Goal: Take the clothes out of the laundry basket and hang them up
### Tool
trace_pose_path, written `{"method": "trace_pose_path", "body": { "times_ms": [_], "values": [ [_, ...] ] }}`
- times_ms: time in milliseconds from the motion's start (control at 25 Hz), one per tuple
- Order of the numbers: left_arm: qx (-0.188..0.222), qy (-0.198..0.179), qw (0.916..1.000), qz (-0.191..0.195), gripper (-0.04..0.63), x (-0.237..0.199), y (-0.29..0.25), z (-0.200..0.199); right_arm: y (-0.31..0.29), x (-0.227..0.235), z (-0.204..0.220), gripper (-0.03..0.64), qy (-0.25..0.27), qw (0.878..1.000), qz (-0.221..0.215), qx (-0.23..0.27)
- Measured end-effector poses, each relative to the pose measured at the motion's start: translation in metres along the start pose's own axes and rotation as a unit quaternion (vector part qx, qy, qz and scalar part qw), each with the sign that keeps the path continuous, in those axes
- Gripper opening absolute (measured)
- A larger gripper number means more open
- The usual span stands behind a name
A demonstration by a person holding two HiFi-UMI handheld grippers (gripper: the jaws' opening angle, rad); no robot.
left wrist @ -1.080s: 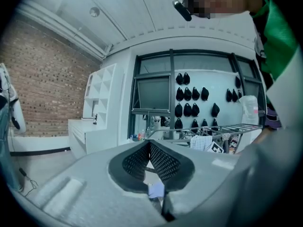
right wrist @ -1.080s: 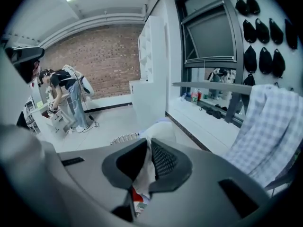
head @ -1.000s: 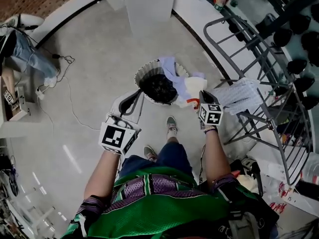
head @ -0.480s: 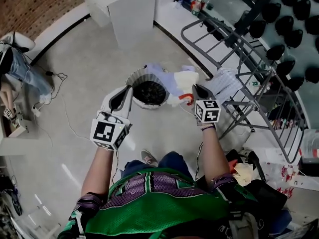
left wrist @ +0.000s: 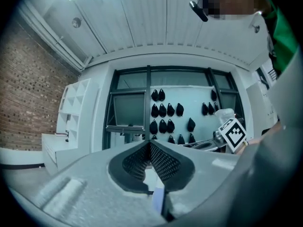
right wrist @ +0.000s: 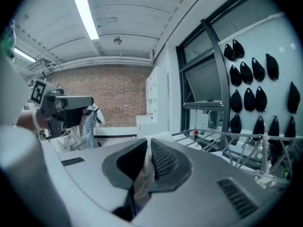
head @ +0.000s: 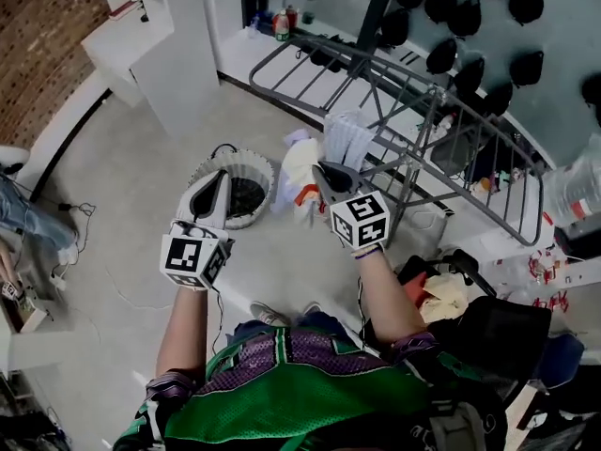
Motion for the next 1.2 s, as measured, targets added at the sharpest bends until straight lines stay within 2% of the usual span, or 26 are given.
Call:
{"method": "trace_pose_path", "body": {
  "times_ms": [280, 600, 840, 1040, 1200],
  "values": [
    [0.017, -0.001, 0.9975, 0.069, 0.017, 0.097, -0.047, -0.027, 0.105, 0.035, -0.009, 0.023, -0.006, 0.999, 0.024, 0.032],
    [0.039, -0.009, 0.9917, 0.122, 0.017, 0.185, -0.079, -0.048, 0.199, 0.068, -0.011, 0.022, -0.015, 0.996, 0.056, 0.069],
    [0.044, -0.012, 0.9846, 0.169, 0.018, 0.219, -0.116, -0.055, 0.234, 0.094, -0.02, 0.021, -0.026, 0.991, 0.097, 0.093],
    [0.061, -0.002, 0.9779, 0.2, 0.017, 0.228, -0.161, -0.053, 0.238, 0.119, -0.027, 0.02, -0.026, 0.986, 0.13, 0.099],
    [0.069, -0.011, 0.9713, 0.227, 0.018, 0.227, -0.2, -0.05, 0.23, 0.146, -0.033, 0.02, -0.037, 0.981, 0.161, 0.097]
  ]
}}
Point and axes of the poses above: the fingertips, and each gripper's own axes: y backward along the fingers, x to its right, z out of its underside, the point moved 9 cm from there along y, backward along the fingers, and after that the axes turned 8 degrees about -y, right-handed, at the moved point
